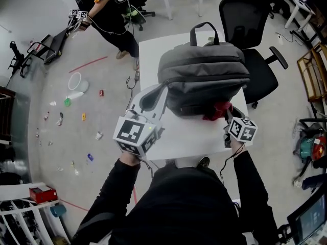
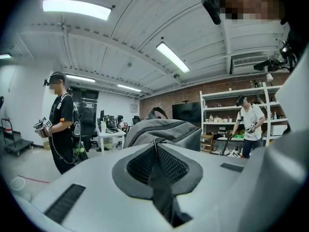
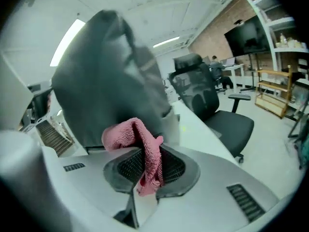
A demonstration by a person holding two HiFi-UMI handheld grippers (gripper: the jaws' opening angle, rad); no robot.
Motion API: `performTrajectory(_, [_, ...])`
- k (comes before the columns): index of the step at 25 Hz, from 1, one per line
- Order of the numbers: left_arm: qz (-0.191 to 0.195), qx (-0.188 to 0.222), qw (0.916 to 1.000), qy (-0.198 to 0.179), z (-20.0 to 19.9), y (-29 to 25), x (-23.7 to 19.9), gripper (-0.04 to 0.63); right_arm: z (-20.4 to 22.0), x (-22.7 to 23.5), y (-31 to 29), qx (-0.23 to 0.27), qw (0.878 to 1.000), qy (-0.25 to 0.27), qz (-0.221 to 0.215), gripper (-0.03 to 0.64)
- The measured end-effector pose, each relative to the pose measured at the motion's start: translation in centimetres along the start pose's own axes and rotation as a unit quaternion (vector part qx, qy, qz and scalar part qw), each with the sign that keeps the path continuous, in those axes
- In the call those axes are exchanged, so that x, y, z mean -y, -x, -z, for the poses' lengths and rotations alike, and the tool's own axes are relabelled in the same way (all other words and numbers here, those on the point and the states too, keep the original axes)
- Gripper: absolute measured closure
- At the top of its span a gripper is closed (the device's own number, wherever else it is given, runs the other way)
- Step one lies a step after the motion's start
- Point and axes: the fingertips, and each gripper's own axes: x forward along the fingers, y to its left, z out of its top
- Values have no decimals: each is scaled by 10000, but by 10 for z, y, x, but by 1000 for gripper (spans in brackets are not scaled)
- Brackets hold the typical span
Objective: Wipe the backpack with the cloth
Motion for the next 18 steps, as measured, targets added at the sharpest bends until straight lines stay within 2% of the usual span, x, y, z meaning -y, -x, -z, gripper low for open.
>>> performTrajectory(4, [-199, -19, 9998, -30, -6, -9, 5, 565, -33, 89, 28, 352, 9947, -455, 851, 551])
performTrajectory(6, [-229, -35, 9997, -49, -6, -8, 6, 565, -41, 112, 35, 511, 9891, -748, 1160, 551])
performTrajectory(8, [-220, -68, 9997, -66, -4, -5, 6, 565, -32, 118, 29, 526, 9848, -1131, 1206, 551])
performTrajectory(11, [-116, -139, 9998, -114, -1, 2, 7, 565, 3, 88, 1, 170, 9849, -1452, 929, 551])
performTrajectory(14, [89, -204, 9996, -181, -1, 4, 6, 565, 38, 34, -27, -212, 9878, -1368, 717, 551])
performTrajectory(18, [473, -205, 9986, -96, -2, 4, 6, 565, 65, -34, -55, -425, 9894, -1335, 387, 551])
